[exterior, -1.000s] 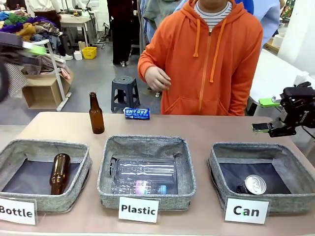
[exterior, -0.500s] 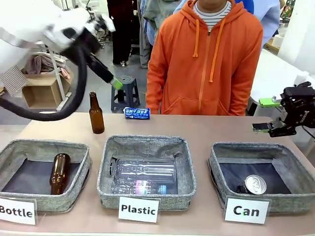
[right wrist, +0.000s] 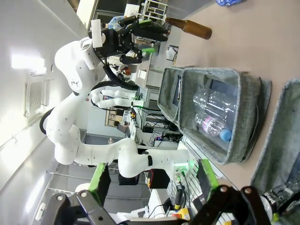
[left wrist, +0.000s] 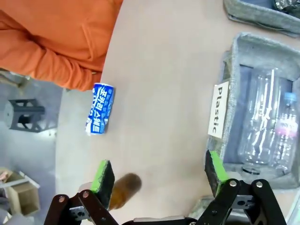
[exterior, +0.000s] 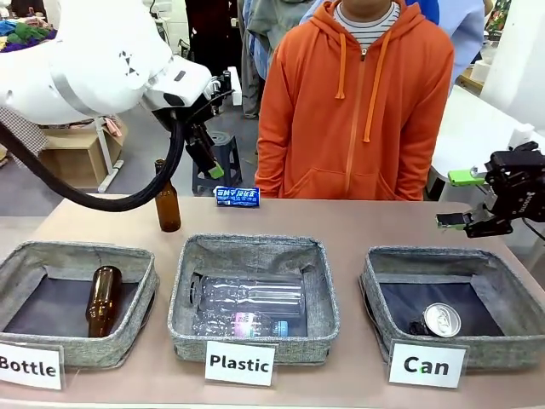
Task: Sort the can waste into the basket.
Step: Pick up the can waste from the table and place it in the right Fabric basket.
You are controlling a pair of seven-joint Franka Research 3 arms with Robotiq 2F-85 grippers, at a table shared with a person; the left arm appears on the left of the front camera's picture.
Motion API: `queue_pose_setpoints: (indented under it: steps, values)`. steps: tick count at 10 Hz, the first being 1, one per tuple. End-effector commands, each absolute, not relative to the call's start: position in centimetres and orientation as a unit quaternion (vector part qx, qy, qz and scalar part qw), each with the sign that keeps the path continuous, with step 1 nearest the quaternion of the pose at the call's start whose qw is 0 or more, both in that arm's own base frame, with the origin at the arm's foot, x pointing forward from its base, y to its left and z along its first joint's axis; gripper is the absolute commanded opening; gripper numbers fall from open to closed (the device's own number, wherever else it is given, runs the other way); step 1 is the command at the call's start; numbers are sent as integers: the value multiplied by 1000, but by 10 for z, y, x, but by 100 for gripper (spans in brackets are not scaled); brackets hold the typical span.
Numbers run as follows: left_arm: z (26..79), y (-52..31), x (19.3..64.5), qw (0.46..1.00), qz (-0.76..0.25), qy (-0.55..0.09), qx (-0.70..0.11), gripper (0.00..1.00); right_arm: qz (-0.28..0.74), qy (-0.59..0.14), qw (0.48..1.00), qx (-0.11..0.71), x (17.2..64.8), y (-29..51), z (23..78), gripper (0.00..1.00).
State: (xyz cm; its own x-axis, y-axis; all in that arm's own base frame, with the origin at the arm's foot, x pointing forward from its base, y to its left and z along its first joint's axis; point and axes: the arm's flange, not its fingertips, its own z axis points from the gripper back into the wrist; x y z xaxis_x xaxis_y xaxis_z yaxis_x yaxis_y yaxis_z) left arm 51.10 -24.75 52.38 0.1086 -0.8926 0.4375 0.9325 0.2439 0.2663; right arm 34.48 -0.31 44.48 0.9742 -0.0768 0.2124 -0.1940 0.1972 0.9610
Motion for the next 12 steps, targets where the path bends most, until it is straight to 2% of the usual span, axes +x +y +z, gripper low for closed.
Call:
queue_pose_setpoints:
  steps: [1,4,5,7,9,10,12]
  values:
    - [530,-242,502,745,-612,-259,-59,100,34,-106,761,640,345,0,449,100]
    - [526,-248,507,745,-613,-260,-46,100,34,-106,761,640,345,0,449,100]
    - [531,-259,517,741,-610,-279,6,100,34,-106,761,640,345,0,449,100]
    - [559,-286,589,724,-642,-250,31,100,34,-106,761,640,345,0,449,100]
    - [570,-300,636,725,-643,-236,68,100,34,-106,761,640,345,0,449,100]
    - [588,-274,632,718,-652,-241,33,100,34,-106,761,640,345,0,449,100]
    - [666,-149,552,716,-626,-307,-28,100,34,-106,761,640,345,0,449,100]
